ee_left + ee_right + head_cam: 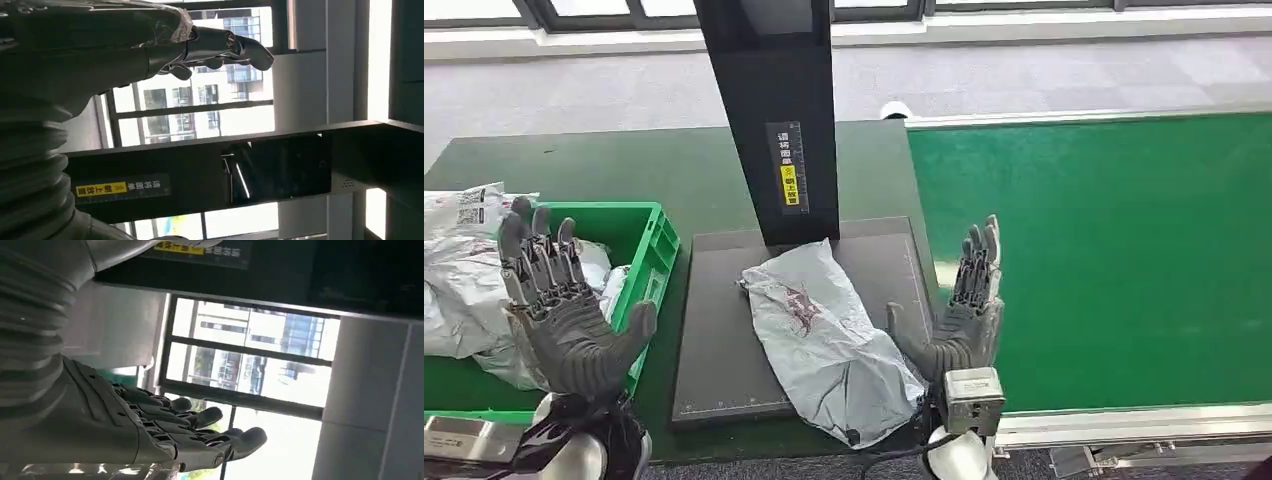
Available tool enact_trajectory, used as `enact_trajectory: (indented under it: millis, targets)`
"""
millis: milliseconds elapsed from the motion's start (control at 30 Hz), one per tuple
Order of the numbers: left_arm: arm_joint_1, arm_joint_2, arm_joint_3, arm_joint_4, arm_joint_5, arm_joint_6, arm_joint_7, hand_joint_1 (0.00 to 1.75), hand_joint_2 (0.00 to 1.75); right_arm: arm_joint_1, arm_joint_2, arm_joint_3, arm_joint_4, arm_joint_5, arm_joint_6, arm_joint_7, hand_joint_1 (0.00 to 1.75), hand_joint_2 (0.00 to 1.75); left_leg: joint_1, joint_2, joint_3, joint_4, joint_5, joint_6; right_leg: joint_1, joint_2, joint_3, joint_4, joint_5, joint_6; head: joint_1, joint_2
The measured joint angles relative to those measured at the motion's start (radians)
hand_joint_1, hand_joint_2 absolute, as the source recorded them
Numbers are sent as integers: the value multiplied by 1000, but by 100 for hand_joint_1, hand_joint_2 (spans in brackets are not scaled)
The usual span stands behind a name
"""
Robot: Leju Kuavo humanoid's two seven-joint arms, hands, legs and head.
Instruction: Moved the parcel from conveyor to table for the left to box.
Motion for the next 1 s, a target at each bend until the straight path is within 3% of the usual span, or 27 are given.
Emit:
enact_trajectory:
  millis: [400, 533, 633, 667, 700, 733, 1000]
  targets:
    - [0, -2, 0, 9, -40, 0, 0, 0, 175, 2, -11, 0, -21, 85, -95, 1, 0, 175, 0, 0, 1, 0, 0, 0, 0, 0, 0, 0, 0, 0, 0, 0]
    - [-7, -6, 0, 90, -241, -79, 115, 0, 175, 7, -11, 0, -66, 121, -144, 0, 0, 175, 0, 0, 1, 0, 0, 0, 0, 0, 1, 0, 0, 0, 0, 0]
    - [-10, -21, -1, 165, -319, -82, 125, 0, 175, 17, -11, 0, -101, 132, -147, 1, 0, 175, 0, 1, 1, 0, 0, 0, 0, 1, 0, 0, 0, 0, 0, 0]
    - [-12, -28, -1, 187, -327, -82, 126, 0, 0, 18, -11, 0, -110, 132, -148, 0, 0, 175, 0, 1, 1, 0, 0, 0, 0, 1, 0, 0, 0, 0, 0, 0]
    - [-17, -32, -3, 203, -343, -85, 131, 0, 0, 19, -11, 0, -119, 132, -150, 1, 0, 175, -1, 1, 1, 0, 0, 0, 0, 1, 0, 0, 0, 0, 0, 0]
    - [-23, -36, -6, 223, -361, -93, 140, 0, 175, 19, -11, 0, -124, 131, -151, 0, 0, 175, -1, 1, 1, 0, 0, 0, 0, 1, 0, 0, 0, 0, 0, 0]
    - [-116, -122, -41, 612, -511, -25, 174, 0, 175, -24, -11, 29, -124, 79, -153, 1, 0, 175, -1, 1, 1, 0, 0, 0, -1, 1, 1, 0, 1, 1, 0, 0]
